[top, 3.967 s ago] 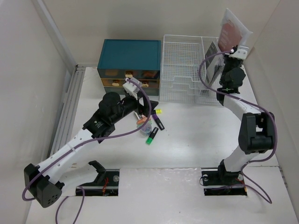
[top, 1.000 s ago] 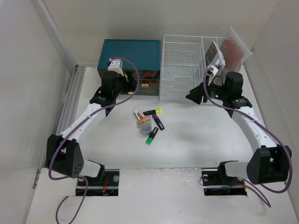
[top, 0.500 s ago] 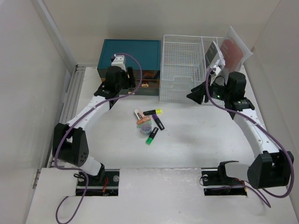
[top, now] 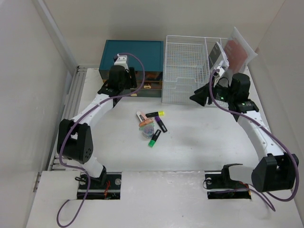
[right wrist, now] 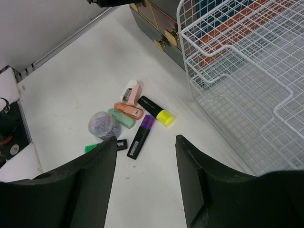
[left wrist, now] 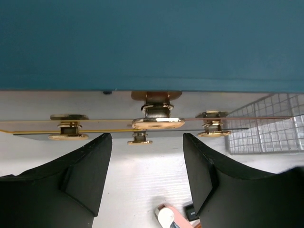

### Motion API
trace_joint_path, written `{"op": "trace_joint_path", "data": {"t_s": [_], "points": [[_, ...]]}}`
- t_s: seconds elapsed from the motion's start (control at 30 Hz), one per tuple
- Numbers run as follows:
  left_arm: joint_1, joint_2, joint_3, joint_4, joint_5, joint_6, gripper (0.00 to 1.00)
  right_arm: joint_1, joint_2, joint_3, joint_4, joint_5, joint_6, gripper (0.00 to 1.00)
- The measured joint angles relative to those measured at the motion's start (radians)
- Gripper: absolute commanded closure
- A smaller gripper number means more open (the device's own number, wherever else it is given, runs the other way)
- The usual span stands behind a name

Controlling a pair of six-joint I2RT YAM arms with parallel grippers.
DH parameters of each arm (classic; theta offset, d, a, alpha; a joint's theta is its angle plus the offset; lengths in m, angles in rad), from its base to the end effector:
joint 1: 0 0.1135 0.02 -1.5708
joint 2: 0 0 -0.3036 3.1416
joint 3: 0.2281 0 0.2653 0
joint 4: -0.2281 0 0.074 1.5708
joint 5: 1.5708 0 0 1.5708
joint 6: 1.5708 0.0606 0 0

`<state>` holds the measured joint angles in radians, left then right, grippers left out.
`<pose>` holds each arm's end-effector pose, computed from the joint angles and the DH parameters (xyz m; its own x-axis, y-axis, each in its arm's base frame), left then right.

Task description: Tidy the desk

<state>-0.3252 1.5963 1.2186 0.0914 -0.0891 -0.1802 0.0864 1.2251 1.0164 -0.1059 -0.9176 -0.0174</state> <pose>0.3987 -0.1288 0.3395 -0.3058 -0.0853 -0.9483 0.1856 0.9715 -0.1472 0.2825 0.0728 0.3700 -0.2942 -0.0361 -0.9551 -0.8100 0.5398 0.2292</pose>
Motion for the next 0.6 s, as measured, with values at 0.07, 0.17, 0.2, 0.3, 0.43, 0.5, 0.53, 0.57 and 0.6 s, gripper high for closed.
{"op": "trace_joint_path", "data": {"t_s": [0.07, 0.17, 0.2, 0.3, 0.43, 0.5, 0.53, 0.57, 0.6], "points": [[0.000, 0.003, 0.011, 0.000, 0.000, -0.001, 0.42, 0.000, 0.000, 0.000, 0.000, 0.000, 0.000, 0.42], [0.000, 0.003, 0.018, 0.002, 0.001, -0.004, 0.42, 0.000, 0.000, 0.000, 0.000, 0.000, 0.003, 0.42], [0.000, 0.004, 0.020, 0.002, 0.001, -0.005, 0.42, 0.000, 0.000, 0.000, 0.000, 0.000, 0.004, 0.42], [0.000, 0.005, 0.029, 0.001, 0.000, -0.006, 0.44, 0.000, 0.000, 0.000, 0.000, -0.001, 0.008, 0.42], [0.000, 0.016, 0.055, 0.000, -0.010, -0.012, 0.56, 0.000, 0.000, 0.000, 0.000, -0.001, 0.012, 0.42], [-0.001, 0.023, 0.063, 0.001, -0.008, -0.016, 0.57, 0.000, 0.000, 0.000, 0.000, -0.001, 0.014, 0.42], [-0.001, 0.026, 0.064, 0.001, -0.007, -0.018, 0.59, 0.000, 0.000, 0.000, 0.000, -0.001, 0.014, 0.42], [-0.002, 0.027, 0.065, 0.001, -0.006, -0.021, 0.59, 0.000, 0.000, 0.000, 0.000, -0.001, 0.014, 0.42], [-0.002, 0.027, 0.065, 0.001, -0.005, -0.021, 0.59, 0.000, 0.000, 0.000, 0.000, -0.001, 0.014, 0.42]]}}
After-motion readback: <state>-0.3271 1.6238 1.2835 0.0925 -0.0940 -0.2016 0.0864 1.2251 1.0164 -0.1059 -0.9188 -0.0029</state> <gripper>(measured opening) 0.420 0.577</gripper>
